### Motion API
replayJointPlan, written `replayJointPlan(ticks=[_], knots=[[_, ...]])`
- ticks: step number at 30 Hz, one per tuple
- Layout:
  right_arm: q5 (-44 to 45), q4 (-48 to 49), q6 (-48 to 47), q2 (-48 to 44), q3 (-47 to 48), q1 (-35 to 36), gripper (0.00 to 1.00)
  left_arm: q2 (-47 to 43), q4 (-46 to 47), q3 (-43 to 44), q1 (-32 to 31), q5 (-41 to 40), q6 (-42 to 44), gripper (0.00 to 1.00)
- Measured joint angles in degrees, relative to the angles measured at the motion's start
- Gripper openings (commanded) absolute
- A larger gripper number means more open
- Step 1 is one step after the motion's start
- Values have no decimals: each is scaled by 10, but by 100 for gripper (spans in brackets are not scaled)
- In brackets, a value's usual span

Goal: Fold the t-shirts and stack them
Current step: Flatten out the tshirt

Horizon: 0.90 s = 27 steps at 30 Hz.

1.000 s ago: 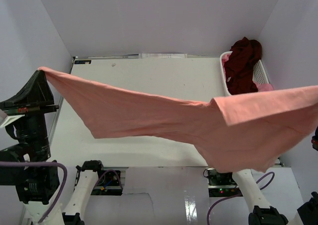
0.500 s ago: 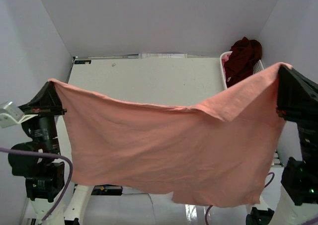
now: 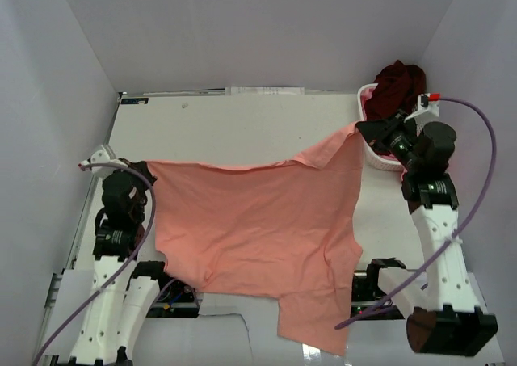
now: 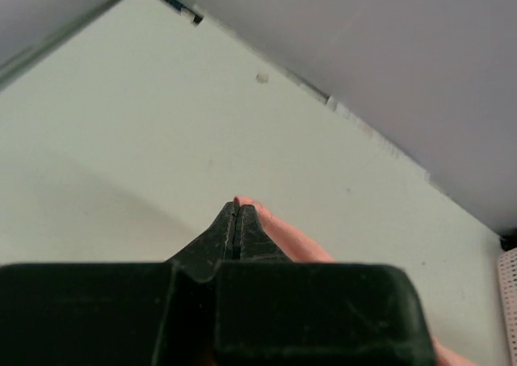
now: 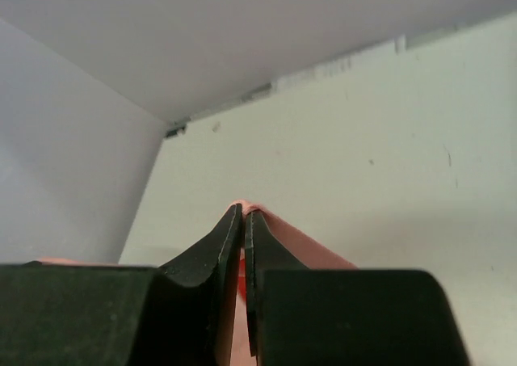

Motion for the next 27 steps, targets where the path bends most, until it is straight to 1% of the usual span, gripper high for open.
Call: replayJointPlan(ticks=[3, 5, 8, 11, 15, 19, 22, 27], knots=[[-7, -17, -13, 101, -7, 5, 8, 64, 24, -49, 0, -6, -27, 0], [-9, -27, -27, 166, 0, 16, 8, 125, 48, -69, 0, -10, -42, 0], [-11, -38, -50, 273, 28, 35, 8, 228, 85, -74, 0, -13, -62, 0], [-14, -41, -68, 376, 77, 51, 8, 318, 118, -67, 0, -20, -77, 0], [-15, -43, -84, 475, 138, 61, 8, 412, 153, -26, 0, -31, -75, 0], [-10, -45, -99, 558, 222, 67, 8, 487, 188, 41, 0, -43, -56, 0], [0, -67, -114, 616, 299, 70, 8, 537, 210, 86, 0, -47, -40, 0], [21, -95, -135, 695, 414, 72, 8, 601, 242, 111, 3, -50, -23, 0]])
